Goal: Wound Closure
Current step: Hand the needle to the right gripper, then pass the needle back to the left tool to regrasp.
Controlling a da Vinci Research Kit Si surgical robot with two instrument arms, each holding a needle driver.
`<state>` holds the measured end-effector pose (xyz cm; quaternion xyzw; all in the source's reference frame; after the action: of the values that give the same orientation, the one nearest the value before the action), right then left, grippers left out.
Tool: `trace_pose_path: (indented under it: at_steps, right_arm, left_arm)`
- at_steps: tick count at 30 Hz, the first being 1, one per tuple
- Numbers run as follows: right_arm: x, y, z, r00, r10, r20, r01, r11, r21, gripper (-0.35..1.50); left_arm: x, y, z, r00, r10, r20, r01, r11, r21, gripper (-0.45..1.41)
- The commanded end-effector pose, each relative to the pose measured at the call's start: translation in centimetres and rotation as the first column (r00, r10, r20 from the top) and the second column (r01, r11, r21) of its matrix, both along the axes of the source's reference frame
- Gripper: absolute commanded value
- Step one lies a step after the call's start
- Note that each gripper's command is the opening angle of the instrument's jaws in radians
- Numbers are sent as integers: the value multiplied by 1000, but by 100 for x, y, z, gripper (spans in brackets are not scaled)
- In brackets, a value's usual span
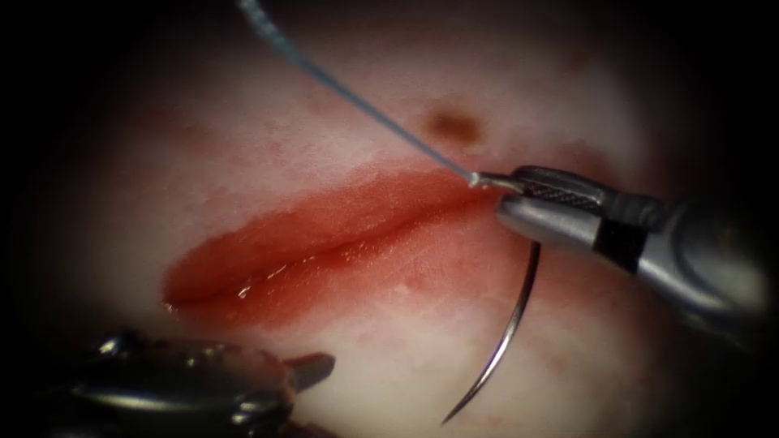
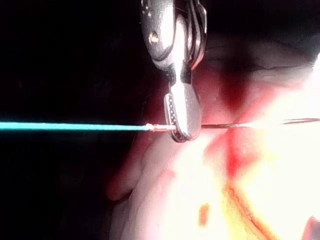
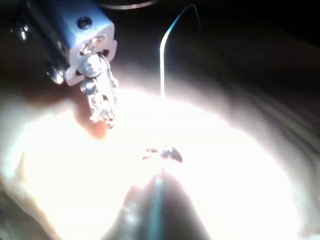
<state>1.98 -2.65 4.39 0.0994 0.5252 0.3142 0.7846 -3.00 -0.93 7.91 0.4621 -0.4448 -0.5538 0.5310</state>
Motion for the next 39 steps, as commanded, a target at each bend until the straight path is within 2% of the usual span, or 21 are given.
trace_pose_path:
  at_steps: [1, 3, 5, 8, 9, 16, 23, 25, 27, 29, 31, 33, 36, 39]
  right_arm:
    - [7, 4, 7, 1000, 10, -16, -9, 1000, 7, -35]
    - [5, 2, 18, 995, 17, -94, -15, 1000, 20, -35]
    - [5, 0, 25, 991, -11, -134, 11, 1000, -1, -35]
    - [8, -1, 31, 984, -71, -161, 66, 997, -35, -35]
    - [13, -1, 31, 984, -82, -160, 75, 996, -50, -35]
    - [31, -3, 30, 977, -34, -209, 18, 997, -80, -35]
    - [41, -2, 25, 953, -30, -302, -1, 995, -104, -35]
    - [43, 0, 21, 934, -42, -356, 2, 994, -111, -35]
    - [44, 1, 19, 929, -50, -366, 10, 994, -110, -35]
    - [44, 1, 16, 921, -73, -381, 33, 993, -112, -35]
    - [45, 2, 12, 915, -91, -394, 41, 990, -132, -35]
    - [47, 3, 10, 909, -98, -405, 45, 989, -138, -35]
    - [53, 2, 7, 900, -103, -424, 46, 989, -144, -35]
    - [60, 2, 5, 902, -103, -420, 42, 987, -153, -35]
  left_arm:
    - [-3, 11, -2, 1000, 0, 0, 0, 1000, -6, 128]
    - [2, 18, -5, 998, -31, 58, 31, 1000, 6, 126]
    - [8, 27, -9, 995, -57, 79, 56, 998, 12, 126]
    - [17, 34, -12, 993, -80, 89, 77, 996, 41, 123]
    - [22, 35, -10, 989, -104, 101, 95, 992, 86, 123]
    - [14, 36, 1, 975, -185, 126, 161, 971, 178, 121]
    - [5, 31, 13, 972, -202, 118, 183, 970, 159, 121]
    - [3, 29, 18, 974, -197, 109, 178, 970, 163, 121]
    - [2, 29, 19, 975, -196, 109, 177, 971, 162, 121]
    - [1, 29, 20, 976, -190, 108, 172, 972, 161, 115]
    - [0, 27, 22, 978, -178, 105, 160, 975, 157, 86]
    - [-2, 25, 26, 981, -173, 87, 159, 976, 151, 76]
    - [-8, 21, 32, 987, -157, 46, 148, 976, 159, 78]
    - [-13, 17, 37, 988, -151, 29, 142, 970, 199, 69]
